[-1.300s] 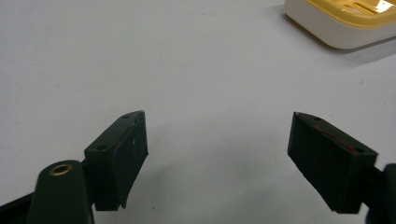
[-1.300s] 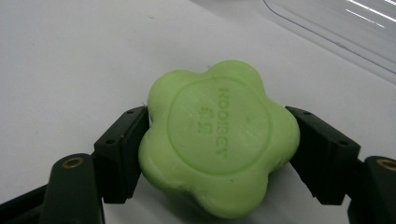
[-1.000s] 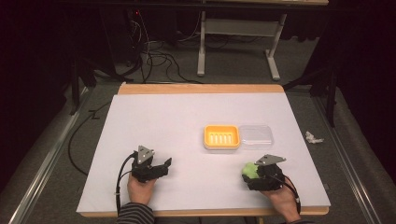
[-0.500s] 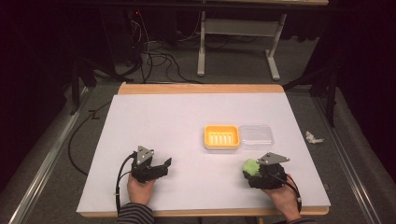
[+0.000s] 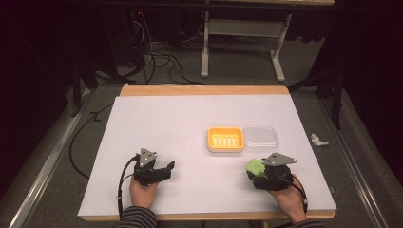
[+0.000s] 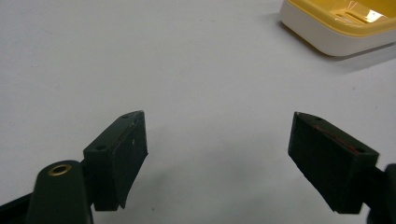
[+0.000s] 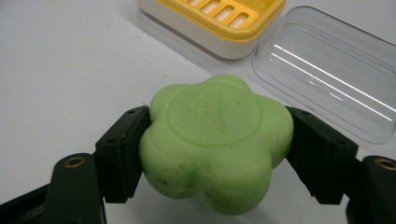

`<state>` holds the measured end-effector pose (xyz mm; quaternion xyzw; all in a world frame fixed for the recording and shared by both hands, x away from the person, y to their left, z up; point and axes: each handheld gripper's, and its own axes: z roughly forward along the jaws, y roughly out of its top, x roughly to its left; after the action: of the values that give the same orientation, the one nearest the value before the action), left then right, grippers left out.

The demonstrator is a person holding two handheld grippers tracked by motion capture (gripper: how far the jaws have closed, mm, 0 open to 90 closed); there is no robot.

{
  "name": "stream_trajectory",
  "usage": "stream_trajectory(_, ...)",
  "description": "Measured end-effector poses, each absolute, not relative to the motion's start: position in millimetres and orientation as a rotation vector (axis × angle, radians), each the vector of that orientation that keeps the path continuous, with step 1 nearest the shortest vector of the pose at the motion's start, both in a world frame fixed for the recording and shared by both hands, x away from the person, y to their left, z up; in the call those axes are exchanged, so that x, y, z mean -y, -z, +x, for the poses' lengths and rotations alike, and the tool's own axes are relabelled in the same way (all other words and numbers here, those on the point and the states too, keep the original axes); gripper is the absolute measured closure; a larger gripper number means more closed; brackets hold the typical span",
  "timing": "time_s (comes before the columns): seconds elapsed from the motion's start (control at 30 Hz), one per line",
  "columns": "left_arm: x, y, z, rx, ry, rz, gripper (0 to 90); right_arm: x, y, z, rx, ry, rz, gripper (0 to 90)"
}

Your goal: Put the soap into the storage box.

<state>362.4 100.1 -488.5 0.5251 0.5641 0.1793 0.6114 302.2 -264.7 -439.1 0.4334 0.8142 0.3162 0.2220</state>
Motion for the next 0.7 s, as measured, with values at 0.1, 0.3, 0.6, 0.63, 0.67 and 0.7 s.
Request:
stream_trajectory(0.1,-99.9,488.4,362.7,-1.304,-0.41,1.209,20.1,264.8,437.9,303.0,-2.256,-0.878,1.197,27.3)
stream_trajectory(0.3,-100.0,488.5,362.6,-1.303,-0.412,1.211,20.1,264.5,436.0,303.1,-2.25,-0.9,1.193,27.3)
stream_trajectory(0.6,-99.9,488.5,362.6,-1.303,-0.413,1.211,20.1,264.6,430.3,305.2,-2.238,-0.936,1.18,27.3)
stream_trajectory(0.63,-99.9,488.5,362.6,-1.302,-0.413,1.211,20.1,264.7,429.6,305.5,-2.237,-0.94,1.179,27.3)
stream_trajectory(0.67,-99.8,488.6,362.7,-1.303,-0.412,1.211,20.1,264.7,428.7,305.9,-2.236,-0.944,1.176,27.3)
stream_trajectory(0.7,-99.8,488.6,362.7,-1.304,-0.412,1.212,20.1,264.6,427.3,306.5,-2.235,-0.95,1.179,27.3)
